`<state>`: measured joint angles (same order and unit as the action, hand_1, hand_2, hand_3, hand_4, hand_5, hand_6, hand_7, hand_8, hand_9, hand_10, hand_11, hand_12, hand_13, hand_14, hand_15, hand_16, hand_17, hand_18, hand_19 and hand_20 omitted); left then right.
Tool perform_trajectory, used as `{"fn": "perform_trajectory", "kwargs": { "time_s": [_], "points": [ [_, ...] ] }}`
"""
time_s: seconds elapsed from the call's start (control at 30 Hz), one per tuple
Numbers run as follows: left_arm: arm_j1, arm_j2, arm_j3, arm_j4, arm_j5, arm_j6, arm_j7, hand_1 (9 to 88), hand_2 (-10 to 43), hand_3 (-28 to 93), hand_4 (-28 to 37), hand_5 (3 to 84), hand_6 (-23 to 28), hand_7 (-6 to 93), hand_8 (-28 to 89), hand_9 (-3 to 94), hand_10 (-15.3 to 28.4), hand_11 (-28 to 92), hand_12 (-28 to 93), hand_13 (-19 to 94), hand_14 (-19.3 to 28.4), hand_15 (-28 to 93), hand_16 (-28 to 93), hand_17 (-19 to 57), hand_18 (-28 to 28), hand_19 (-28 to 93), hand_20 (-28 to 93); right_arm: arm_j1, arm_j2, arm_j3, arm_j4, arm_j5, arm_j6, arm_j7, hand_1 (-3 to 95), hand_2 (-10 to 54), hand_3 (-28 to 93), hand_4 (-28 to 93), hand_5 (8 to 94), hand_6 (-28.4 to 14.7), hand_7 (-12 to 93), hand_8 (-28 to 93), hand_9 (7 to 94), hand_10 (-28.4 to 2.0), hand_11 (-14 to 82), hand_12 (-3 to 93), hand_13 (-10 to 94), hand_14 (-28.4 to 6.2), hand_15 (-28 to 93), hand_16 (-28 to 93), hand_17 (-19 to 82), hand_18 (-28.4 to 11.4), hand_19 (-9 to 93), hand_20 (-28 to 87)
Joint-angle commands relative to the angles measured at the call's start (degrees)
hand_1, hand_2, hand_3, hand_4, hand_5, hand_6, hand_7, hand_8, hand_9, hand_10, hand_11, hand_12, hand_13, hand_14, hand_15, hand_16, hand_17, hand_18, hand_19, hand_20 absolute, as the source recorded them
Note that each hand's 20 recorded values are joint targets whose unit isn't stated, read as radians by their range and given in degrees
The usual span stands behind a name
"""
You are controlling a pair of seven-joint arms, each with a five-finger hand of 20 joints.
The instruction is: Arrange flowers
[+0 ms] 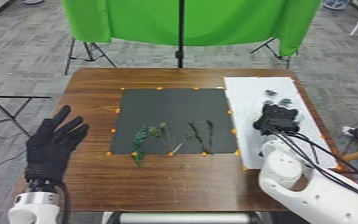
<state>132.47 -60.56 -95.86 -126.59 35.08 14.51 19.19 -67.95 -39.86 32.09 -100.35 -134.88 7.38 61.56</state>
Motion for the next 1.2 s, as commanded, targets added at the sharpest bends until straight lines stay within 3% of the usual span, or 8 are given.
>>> {"fn": "perform_trajectory", "kwargs": {
  "time_s": [0.03, 0.33, 0.5, 0.6, 0.73, 0.97, 1.1, 1.2],
  "points": [
    [0.1, 0.46, 0.53, 0.12, -0.46, 0.34, -0.13, 19.0, 12.8, 74, -28.3, 35.6, 7.7, 11.2, -10, 35.0, 20.8, 24, 11, 24, 28.4, 53, -9, -9.8, 28.1, 58, 7, 2.2, -2.0, -4.1, 2.2, -3.9, -2.2, -1.3, 36.9, -9.5, 78, -28, 54.2, -0.3, 14, -13, 65.3, -16.1, 39.3, 15.1, 61, -12.5, 77, 12, 21, -25.2, 84, 39],
    [0.2, 1.16, 0.90, 0.15, -1.11, 0.83, 1.05, 19.3, 12.8, 74, -28.3, 35.6, 7.7, 11.3, -10, 34.9, 20.8, 24, 10, 24, 28.4, 53, -9, -9.8, 28.1, 58, 7, 3.0, -3.5, -3.5, 2.3, 2.0, -7.6, -1.1, 42.4, -9.5, 77, -28, 69.6, 1.6, 13, -13, 75.1, -12.9, 35.5, 17.1, 66, -11.0, 75, 13, 23, -25.2, 84, 39],
    [1.0, 2.36, 1.45, -0.03, -2.17, 1.63, 3.02, 19.3, 12.8, 74, -28.3, 35.6, 7.8, 11.3, -10, 35.0, 20.8, 24, 11, 24, 28.4, 53, -9, -9.8, 28.1, 58, 7, 3.4, -3.4, -3.4, 2.5, 3.0, -6.3, -1.5, 55.5, -9.5, 68, -28, 80.8, 0.8, 13, -1, 88.4, -8.2, 17.0, 34.1, 72, -8.1, 70, 18, 27, -23.6, 86, 39],
    [1.3, 2.70, 1.15, -0.17, -2.35, 1.71, 3.57, 19.3, 12.8, 73, -28.3, 35.6, 7.8, 11.3, -10, 34.9, 20.8, 24, 10, 24, 28.4, 53, -9, -9.8, 28.1, 58, 7, 2.9, -3.1, -2.1, 0.6, 2.7, -4.9, -2.3, 58.6, -9.5, 66, -28, 87.0, 1.5, 14, 1, 92.6, -7.5, 19.1, 33.0, 76, -6.7, 68, 19, 30, -22.3, 88, 39],
    [2.5, 2.90, -0.08, -0.63, -2.14, 1.69, 4.20, 19.2, 12.8, 74, -28.3, 35.6, 7.8, 11.2, -10, 34.9, 20.8, 24, 10, 24, 28.4, 53, -9, -9.8, 28.1, 58, 7, 2.1, -2.9, 1.2, -4.3, 3.2, -3.3, -4.7, 59.2, -9.5, 66, -28, 88.0, 1.4, 13, 1, 93.4, -7.6, 19.9, 32.4, 77, -6.4, 68, 19, 31, -22.2, 88, 39],
    [3.9, 2.54, -2.22, -1.27, -1.56, 1.19, 3.43, 19.1, 12.6, 74, -28.3, 35.6, 7.8, 11.2, -10, 34.9, 20.8, 25, 10, 24, 28.4, 53, -9, -9.8, 28.1, 58, 7, 4.8, -8.7, 1.6, -11.5, 8.0, -1.5, -12.3, 58.4, -9.5, 68, -28, 88.2, 1.2, 13, 1, 93.5, -7.9, 20.9, 32.7, 76, -6.6, 69, 20, 29, -22.5, 89, 39],
    [3.8, 2.41, -2.98, -1.46, -1.58, 1.01, 2.93, 19.1, 12.5, 74, -28.3, 35.6, 7.8, 11.2, -10, 34.9, 20.9, 25, 11, 24, 28.4, 53, -9, -9.8, 28.0, 58, 7, 9.1, -16.2, -3.6, -9.4, 8.1, -1.1, -17.5, 58.1, -9.5, 68, -28, 88.0, 1.2, 13, 2, 93.2, -7.9, 21.1, 33.1, 75, -6.6, 70, 21, 29, -22.4, 89, 40],
    [3.1, 2.05, -3.47, -1.58, -0.85, 0.68, 1.76, 19.0, 12.4, 74, -28.3, 35.6, 7.8, 11.2, -10, 34.9, 20.9, 24, 11, 24, 28.4, 53, -9, -9.8, 28.0, 58, 7, 10.7, -22.7, -5.8, -6.9, 8.6, -2.9, -21.0, 57.8, -9.5, 68, -28, 87.8, 1.6, 13, 2, 92.7, -7.8, 21.9, 33.5, 75, -6.6, 70, 21, 28, -22.1, 88, 40]
  ]
}}
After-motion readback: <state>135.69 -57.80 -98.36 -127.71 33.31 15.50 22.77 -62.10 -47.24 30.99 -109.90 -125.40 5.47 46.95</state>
